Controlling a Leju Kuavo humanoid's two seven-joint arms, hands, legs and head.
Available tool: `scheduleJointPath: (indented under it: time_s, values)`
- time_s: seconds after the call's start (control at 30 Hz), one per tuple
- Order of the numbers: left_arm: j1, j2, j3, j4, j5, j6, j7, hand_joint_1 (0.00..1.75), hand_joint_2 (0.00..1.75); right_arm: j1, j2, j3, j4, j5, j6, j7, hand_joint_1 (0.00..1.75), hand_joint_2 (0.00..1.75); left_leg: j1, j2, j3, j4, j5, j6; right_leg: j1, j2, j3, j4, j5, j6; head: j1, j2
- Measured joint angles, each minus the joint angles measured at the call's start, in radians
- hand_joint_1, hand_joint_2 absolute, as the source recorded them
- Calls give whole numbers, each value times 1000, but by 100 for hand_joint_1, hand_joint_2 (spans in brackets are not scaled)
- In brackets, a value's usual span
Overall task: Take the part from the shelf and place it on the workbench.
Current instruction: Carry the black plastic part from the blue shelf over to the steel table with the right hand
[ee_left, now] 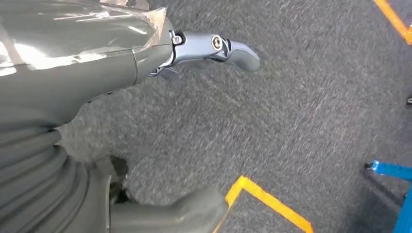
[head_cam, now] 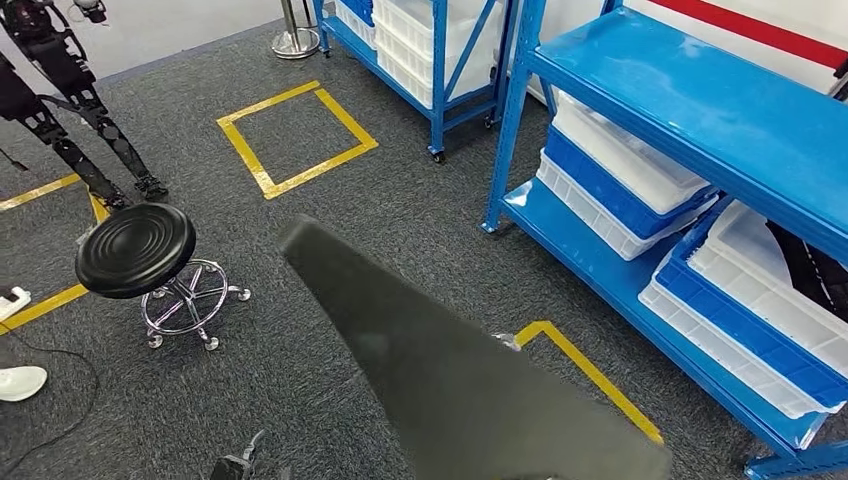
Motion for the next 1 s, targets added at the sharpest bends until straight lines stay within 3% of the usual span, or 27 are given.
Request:
scheduleJointPath:
  time_s: [0.07, 0.13, 0.2, 0.23, 0.27, 0.3, 0.33, 0.4, 0.43, 0.5, 0.57, 0.63, 0.7, 0.77, 0.8, 0.83, 0.93, 1.0]
  values:
    - [1, 7, 7, 1, -9, -4, 0, 0, 175, 17, 1, -2, -2, 2, -9, -14, 175, 175, 0, -19, 3, -11, 8, 10, 0, -8, 1, 1, -4, 7, 0, 0]
    - [2, 12, 13, 0, -13, -14, 0, 0, 175, 32, 2, -1, -3, 3, -22, -26, 175, 175, 7, -37, 11, -26, 19, 19, -1, 22, -15, 42, -29, 10, 2, 0]
    - [2, 19, 14, -1, -23, -24, 0, 0, 175, 43, 2, 3, -2, 3, -37, -36, 175, 175, 10, -55, 13, -32, 25, 24, -6, 64, -67, 156, -82, 5, 6, 0]
    - [2, 24, 13, -1, -27, -28, 0, 0, 175, 47, 2, 8, 0, 1, -43, -41, 175, 175, 10, -65, 12, -32, 26, 25, -9, 73, -99, 222, -106, 4, 8, 0]
    - [5, 29, 12, -1, -26, -32, 0, 0, 175, 50, 2, 15, 4, -4, -48, -44, 175, 175, 10, -77, 11, -31, 26, 25, -11, 76, -121, 267, -119, 7, 9, 0]
    - [8, 34, 12, -2, -23, -36, 0, 0, 175, 51, 4, 23, 7, -10, -52, -47, 175, 175, 11, -89, 11, -30, 26, 24, -14, 78, -128, 279, -116, 15, 10, 0]
    - [12, 38, 12, -4, -19, -38, 0, 0, 175, 50, 6, 31, 11, -15, -54, -50, 175, 175, 12, -101, 11, -29, 26, 23, -18, 80, -114, 247, -97, 25, 10, 0]
    - [16, 45, 14, -7, -16, -41, 0, 0, 175, 46, 12, 47, 18, -19, -56, -51, 175, 175, 15, -125, 8, -20, 23, 14, -32, 105, -55, 119, -43, 47, 10, 0]
    - [16, 49, 15, -7, -17, -41, 0, 0, 175, 42, 17, 56, 22, -19, -57, -49, 175, 175, 15, -135, 4, -12, 20, 7, -36, 119, -31, 64, -23, 50, 11, 0]
    - [15, 57, 16, -7, -19, -41, 0, 0, 175, 33, 27, 73, 28, -15, -56, -38, 175, 175, 15, -152, -7, -4, 18, -9, -36, 133, -14, 23, -11, 41, 11, 0]
    - [17, 62, 16, -7, -21, -42, 0, 0, 175, 26, 39, 86, 33, -12, -52, -28, 175, 175, 21, -162, -15, -3, 21, -20, -33, 116, -13, 22, -5, 25, 9, 0]
    - [18, 65, 16, -7, -22, -43, 0, 0, 175, 18, 51, 95, 35, -11, -49, -23, 175, 175, 24, -130, -32, 30, 0, -28, -33, 100, -13, 19, -1, 12, 6, 0]
    - [16, 65, 16, -7, -24, -42, 0, 0, 175, 14, 58, 100, 36, -10, -47, -21, 175, 175, 23, -77, -83, 138, -58, -34, -28, 80, -12, 18, -2, 3, 2, 0]
    - [15, 65, 15, -9, -30, -35, 0, 0, 175, 12, 61, 102, 38, -9, -42, -18, 175, 175, 23, -56, -143, 260, -105, -37, -19, 58, -13, 18, -5, -2, 1, 0]
    - [16, 65, 15, -11, -32, -31, 0, 0, 175, 10, 62, 103, 40, -9, -37, -15, 175, 175, 23, -53, -155, 283, -106, -36, -16, 47, -12, 18, -6, -4, 1, 0]
    - [17, 65, 15, -14, -33, -29, 0, 0, 175, 5, 64, 104, 41, -10, -29, -12, 175, 175, 23, -51, -146, 265, -88, -32, -13, 37, -12, 18, -7, -6, 1, 0]
    - [7, 63, 15, -27, -31, -28, 0, 0, 175, -15, 72, 107, 41, -12, -1, -1, 175, 175, 12, -11, -45, 76, -6, -12, -5, 13, -7, 18, -11, -8, 1, 0]
    - [-4, 61, 16, -31, -30, -29, 0, 0, 175, -26, 76, 107, 41, -10, 8, 3, 175, 175, 0, 8, -15, 14, 5, -1, -1, -2, -6, 17, -13, -5, 1, 0]
